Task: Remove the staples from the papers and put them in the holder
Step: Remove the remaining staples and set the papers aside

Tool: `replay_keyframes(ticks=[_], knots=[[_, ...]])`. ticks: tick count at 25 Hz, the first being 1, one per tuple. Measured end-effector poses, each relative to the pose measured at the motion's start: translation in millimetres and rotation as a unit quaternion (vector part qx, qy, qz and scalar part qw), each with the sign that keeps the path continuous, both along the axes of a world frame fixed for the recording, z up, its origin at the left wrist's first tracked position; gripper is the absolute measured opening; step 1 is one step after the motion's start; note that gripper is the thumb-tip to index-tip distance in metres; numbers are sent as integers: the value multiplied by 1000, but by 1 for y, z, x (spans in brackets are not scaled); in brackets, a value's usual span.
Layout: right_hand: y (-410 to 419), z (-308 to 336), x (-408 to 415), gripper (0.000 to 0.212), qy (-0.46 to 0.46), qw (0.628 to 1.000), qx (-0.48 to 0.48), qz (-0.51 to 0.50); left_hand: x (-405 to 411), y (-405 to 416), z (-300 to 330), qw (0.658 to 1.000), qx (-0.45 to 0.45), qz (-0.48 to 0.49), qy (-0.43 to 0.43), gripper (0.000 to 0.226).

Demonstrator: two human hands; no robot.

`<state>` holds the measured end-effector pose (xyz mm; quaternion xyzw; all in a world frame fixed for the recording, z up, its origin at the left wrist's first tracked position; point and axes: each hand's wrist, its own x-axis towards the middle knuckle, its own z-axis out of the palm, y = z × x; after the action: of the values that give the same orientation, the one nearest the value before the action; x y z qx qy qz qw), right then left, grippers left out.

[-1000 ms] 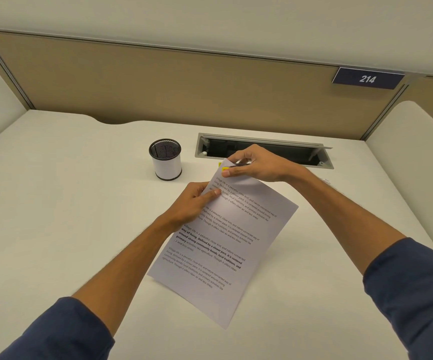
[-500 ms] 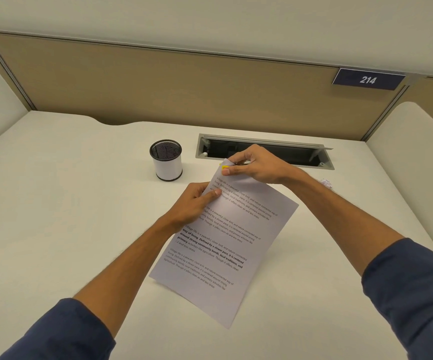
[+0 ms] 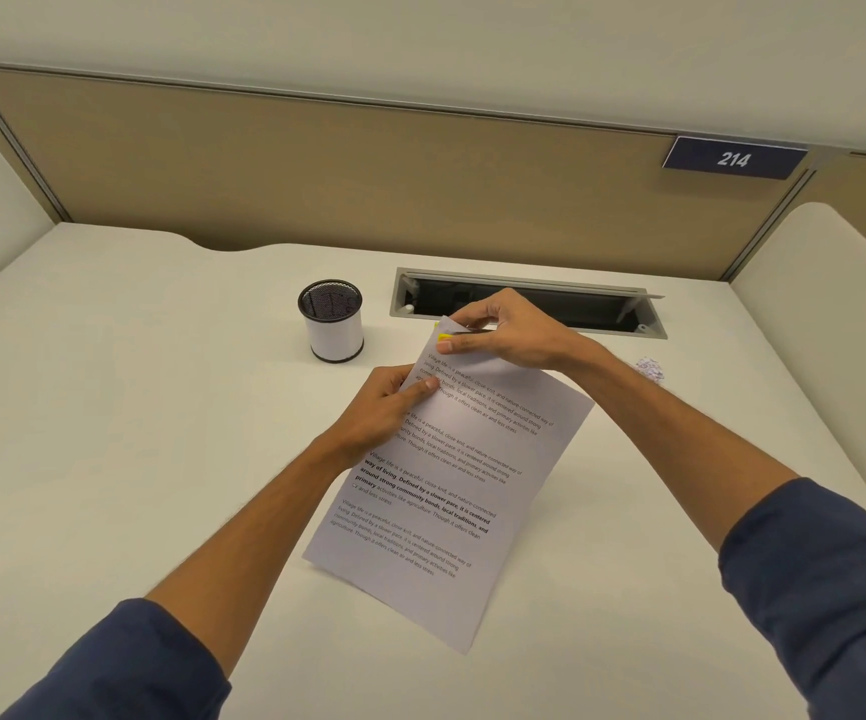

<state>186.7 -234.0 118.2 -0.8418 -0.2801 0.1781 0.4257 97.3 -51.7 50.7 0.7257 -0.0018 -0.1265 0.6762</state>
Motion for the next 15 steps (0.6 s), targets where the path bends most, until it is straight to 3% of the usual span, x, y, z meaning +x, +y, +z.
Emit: replay_keyframes(ticks=[8,10,15], knots=[[-2,-5,0,43,-32,984,88,-149,-3,6,-9,998,-30,50,6,24],[-3,-8,3,40,-23,971,126,-203,-6,9,-14,997,-40,71,15,24],[3,-23,11,34,-72,929,89,-353,-12,15,-33,993,-42,99,38,24]])
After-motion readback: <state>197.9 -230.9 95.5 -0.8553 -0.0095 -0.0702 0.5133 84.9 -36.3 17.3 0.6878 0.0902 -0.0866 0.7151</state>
